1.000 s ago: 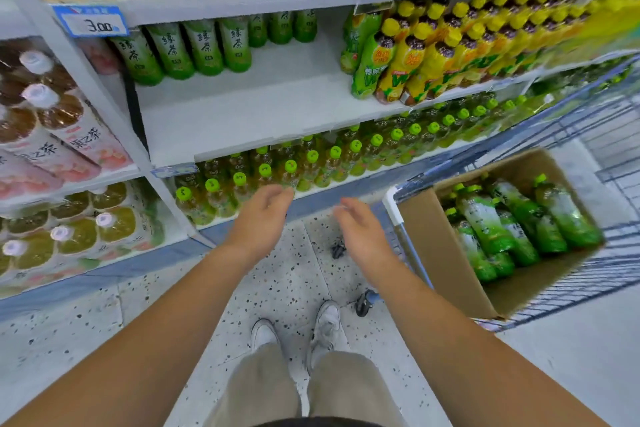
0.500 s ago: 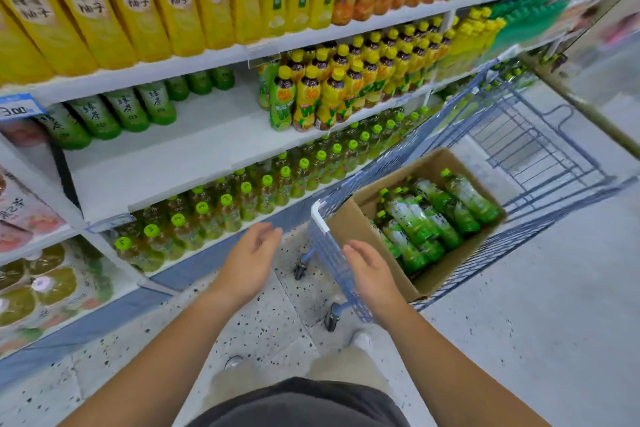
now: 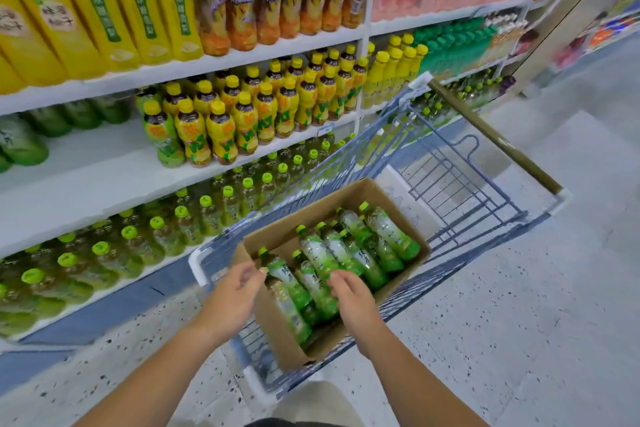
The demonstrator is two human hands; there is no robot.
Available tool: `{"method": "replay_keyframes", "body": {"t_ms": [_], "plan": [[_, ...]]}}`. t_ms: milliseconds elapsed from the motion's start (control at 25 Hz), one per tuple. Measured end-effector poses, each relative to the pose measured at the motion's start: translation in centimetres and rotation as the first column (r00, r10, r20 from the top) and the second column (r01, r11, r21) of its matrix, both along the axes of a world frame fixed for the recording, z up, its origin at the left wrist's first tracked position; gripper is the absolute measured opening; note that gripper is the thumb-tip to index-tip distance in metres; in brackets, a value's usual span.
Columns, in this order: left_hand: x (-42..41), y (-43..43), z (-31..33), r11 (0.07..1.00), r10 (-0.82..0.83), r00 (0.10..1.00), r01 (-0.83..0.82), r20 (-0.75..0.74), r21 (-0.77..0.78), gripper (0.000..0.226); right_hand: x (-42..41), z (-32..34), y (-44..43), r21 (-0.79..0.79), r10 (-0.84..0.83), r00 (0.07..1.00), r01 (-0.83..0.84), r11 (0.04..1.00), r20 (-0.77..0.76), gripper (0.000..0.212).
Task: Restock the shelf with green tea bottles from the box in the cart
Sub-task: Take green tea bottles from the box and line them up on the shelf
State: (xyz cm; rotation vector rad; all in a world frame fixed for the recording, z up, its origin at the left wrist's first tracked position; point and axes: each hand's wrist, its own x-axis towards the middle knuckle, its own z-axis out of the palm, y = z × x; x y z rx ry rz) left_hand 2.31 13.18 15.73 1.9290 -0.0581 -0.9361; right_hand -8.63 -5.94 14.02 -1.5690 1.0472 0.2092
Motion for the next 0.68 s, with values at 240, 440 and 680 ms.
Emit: {"method": "replay_keyframes", "body": {"t_ms": [240, 440, 680], "plan": [[-0.8, -10.9, -3.3, 0.999, -0.016, 0.999, 0.019, -0.050, 0.042, 0.053, 0.0, -2.4, -11.4, 0.030, -0.026, 0.999, 0.027, 0.999, -0.035, 0.026], [-0.1, -17.2, -9.2, 0.995, -0.050, 0.995, 0.057, -0.087, 0.084, 0.050, 0.9, -5.6, -17.1, -0.033, 0.012, 0.996, -0.015, 0.999, -0.083, 0.026], [2.4, -20.6, -20.3, 0.971, 0.008, 0.996, 0.013, -0.087, 0.238, 0.060, 4.8, -12.0, -25.6, -0.386, 0.204, 0.965, -0.253, 0.887, -0.163, 0.045]]}}
